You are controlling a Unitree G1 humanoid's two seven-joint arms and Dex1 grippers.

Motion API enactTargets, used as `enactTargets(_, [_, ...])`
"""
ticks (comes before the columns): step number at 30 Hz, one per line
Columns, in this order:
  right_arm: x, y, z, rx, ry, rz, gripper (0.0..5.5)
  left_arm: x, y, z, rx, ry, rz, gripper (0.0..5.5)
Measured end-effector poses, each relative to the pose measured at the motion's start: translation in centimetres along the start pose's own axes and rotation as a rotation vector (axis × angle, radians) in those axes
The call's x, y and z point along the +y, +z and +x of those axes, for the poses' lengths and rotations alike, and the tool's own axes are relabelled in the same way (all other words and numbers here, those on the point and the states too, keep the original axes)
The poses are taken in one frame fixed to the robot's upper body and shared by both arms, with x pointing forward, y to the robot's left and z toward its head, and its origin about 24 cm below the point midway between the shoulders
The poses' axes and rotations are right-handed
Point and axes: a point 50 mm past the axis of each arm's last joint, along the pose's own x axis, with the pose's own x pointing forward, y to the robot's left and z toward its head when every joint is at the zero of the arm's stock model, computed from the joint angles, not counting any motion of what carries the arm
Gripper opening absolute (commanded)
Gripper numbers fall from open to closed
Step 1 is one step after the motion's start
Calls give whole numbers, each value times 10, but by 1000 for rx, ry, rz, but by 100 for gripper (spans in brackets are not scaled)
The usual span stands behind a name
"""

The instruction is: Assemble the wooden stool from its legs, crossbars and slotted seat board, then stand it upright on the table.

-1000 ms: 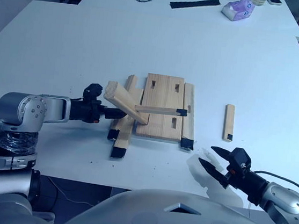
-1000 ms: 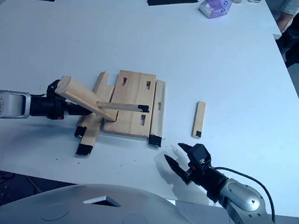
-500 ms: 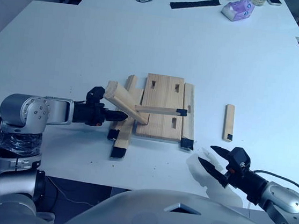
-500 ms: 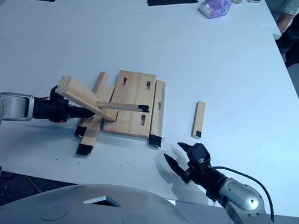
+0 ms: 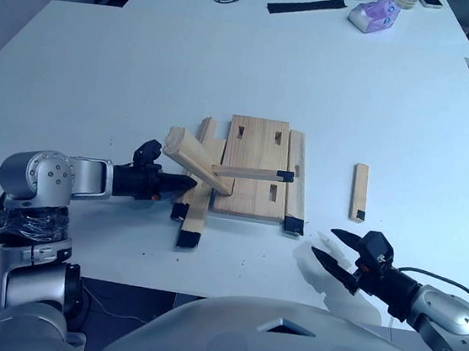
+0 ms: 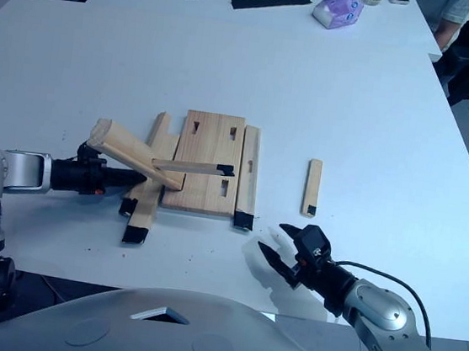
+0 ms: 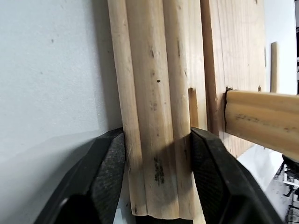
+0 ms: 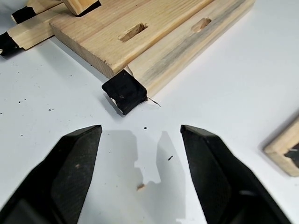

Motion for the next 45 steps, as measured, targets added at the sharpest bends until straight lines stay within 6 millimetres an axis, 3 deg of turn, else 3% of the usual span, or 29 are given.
enactTargets(8, [-2, 1, -1, 7, 13, -12, 309, 2, 1, -3, -45, -55, -52, 204])
enactTargets(12, [-7, 4, -2, 18, 33, -42, 309, 1, -5, -6, -109, -173, -117, 203])
enactTargets(18, [-18, 7, -9, 63, 78, -68, 309, 4, -30, -5, -259, -329, -274, 203])
enactTargets(24, [-31, 15, -15, 102, 119, -115, 309, 20, -53, -4, -390, -296, -433, 202])
enactTargets(31, [-45, 23, -19, 150, 191, -151, 309, 6, -79, 9, -453, -416, -513, 202])
enactTargets(34, [-49, 25, -21, 167, 209, -165, 309, 6, -83, 6, -482, -436, -531, 268])
enactTargets(38, [-52, 25, -23, 174, 205, -162, 309, 25, -90, -5, -503, -336, -564, 318])
enactTargets(42, [-49, 22, -24, 171, 198, -145, 309, 44, -75, -20, -509, -254, -490, 369])
enactTargets(45, [-46, 22, -23, 161, 188, -145, 309, 51, -62, -24, -502, -227, -428, 369])
